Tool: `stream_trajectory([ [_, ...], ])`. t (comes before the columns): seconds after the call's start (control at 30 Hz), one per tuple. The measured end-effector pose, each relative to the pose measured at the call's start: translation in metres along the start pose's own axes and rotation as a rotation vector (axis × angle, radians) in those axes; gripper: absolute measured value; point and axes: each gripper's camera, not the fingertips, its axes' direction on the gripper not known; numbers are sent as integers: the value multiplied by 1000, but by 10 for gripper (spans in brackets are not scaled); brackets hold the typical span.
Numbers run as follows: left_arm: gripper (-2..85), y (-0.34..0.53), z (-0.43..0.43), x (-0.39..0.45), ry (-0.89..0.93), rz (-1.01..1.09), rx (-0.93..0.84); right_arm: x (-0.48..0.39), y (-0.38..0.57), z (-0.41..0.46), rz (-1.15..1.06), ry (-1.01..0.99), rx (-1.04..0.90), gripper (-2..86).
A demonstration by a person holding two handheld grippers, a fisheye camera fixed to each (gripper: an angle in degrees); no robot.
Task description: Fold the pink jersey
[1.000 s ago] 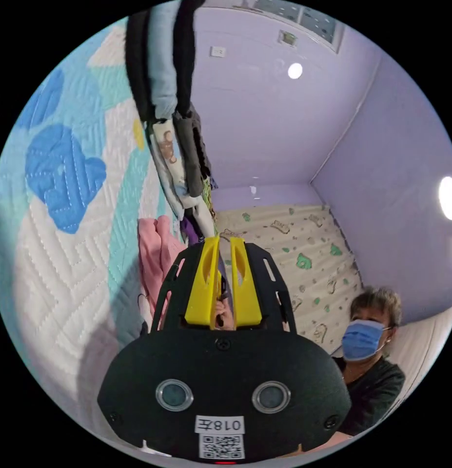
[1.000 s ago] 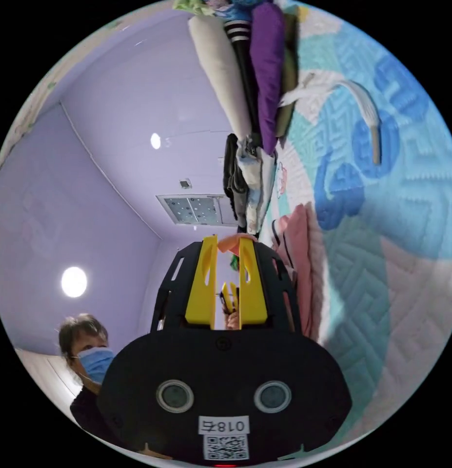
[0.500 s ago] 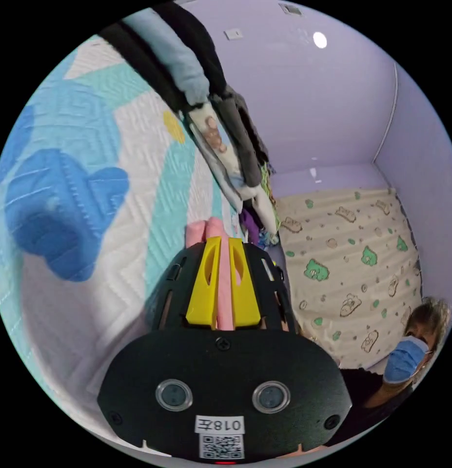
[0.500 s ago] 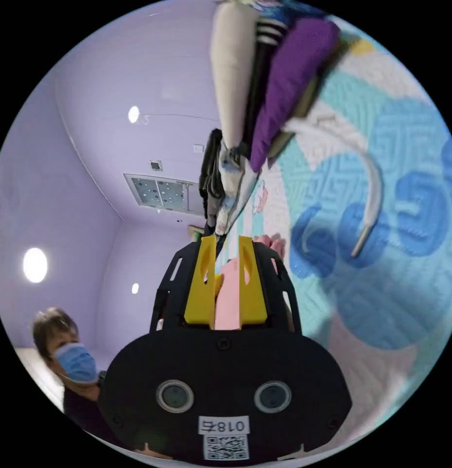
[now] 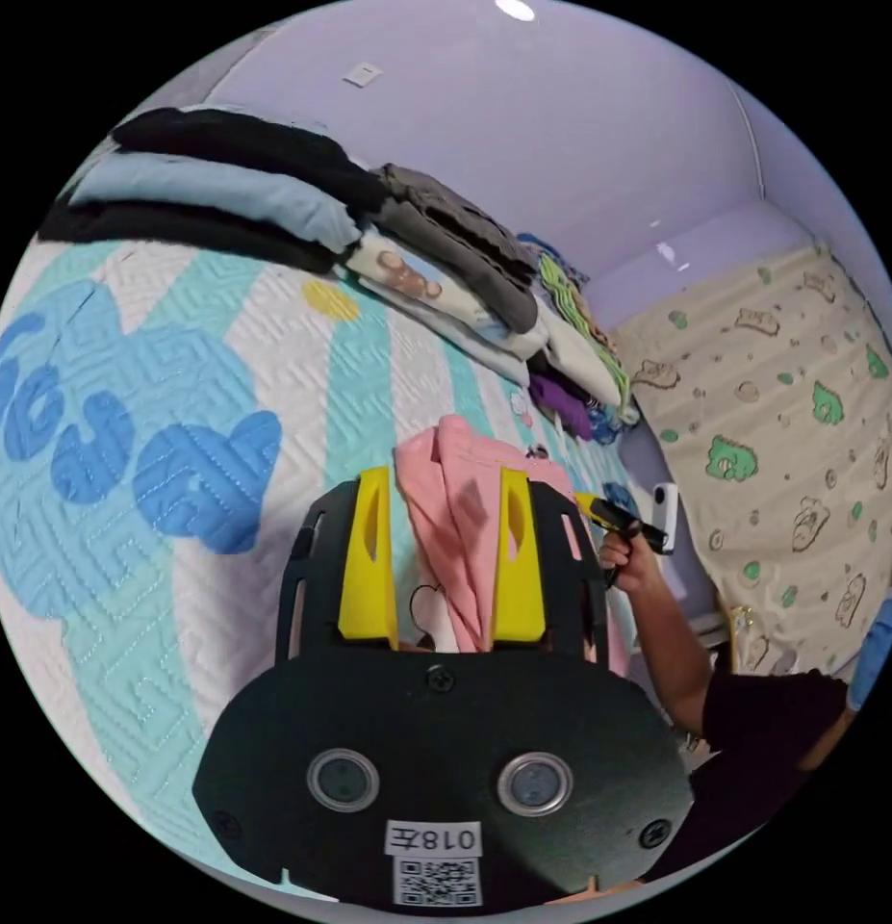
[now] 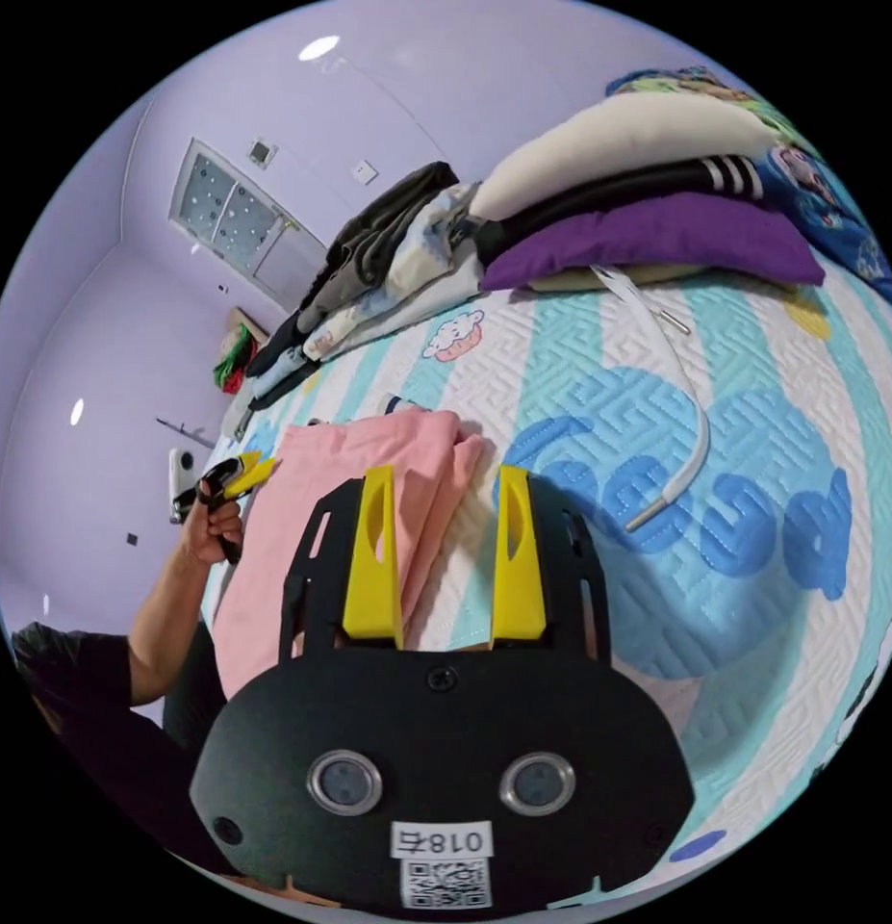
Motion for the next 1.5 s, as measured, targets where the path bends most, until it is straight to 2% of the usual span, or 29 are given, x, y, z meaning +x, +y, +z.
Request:
stream_trajectory([
  [0.07,155,-12,4,11,54,23,-68,0,8,3,-27,-69,-19,137],
  [0.13,145,-18,-5,23,-15,50,-71,8,23,7,-27,-127,-16,135],
  [0.4,114,-59,-49,40,23,9,-44,60,43,37,57,-414,-54,121],
  [0.57,55,-91,-66,70,-46,40,-103,59,52,61,17,-397,-143,104],
  [0.63,47,-95,-81,84,-61,57,-82,57,65,70,-2,-375,-170,63],
  [0.8,40,-78,-185,145,30,233,218,37,123,45,-78,-339,34,30],
  [0.87,39,-69,-219,178,32,330,278,20,152,27,-128,-319,128,26],
  [1.07,39,-63,-308,318,-75,575,393,-48,260,-43,-266,-145,373,22],
  [1.2,40,-92,-327,427,-129,711,458,-88,322,-94,-337,77,505,21],
  [1.33,40,-142,-303,518,-96,772,471,-99,366,-150,-339,283,628,21],
  [1.5,41,-221,-217,671,16,875,420,-65,402,-209,-244,467,713,22],
])
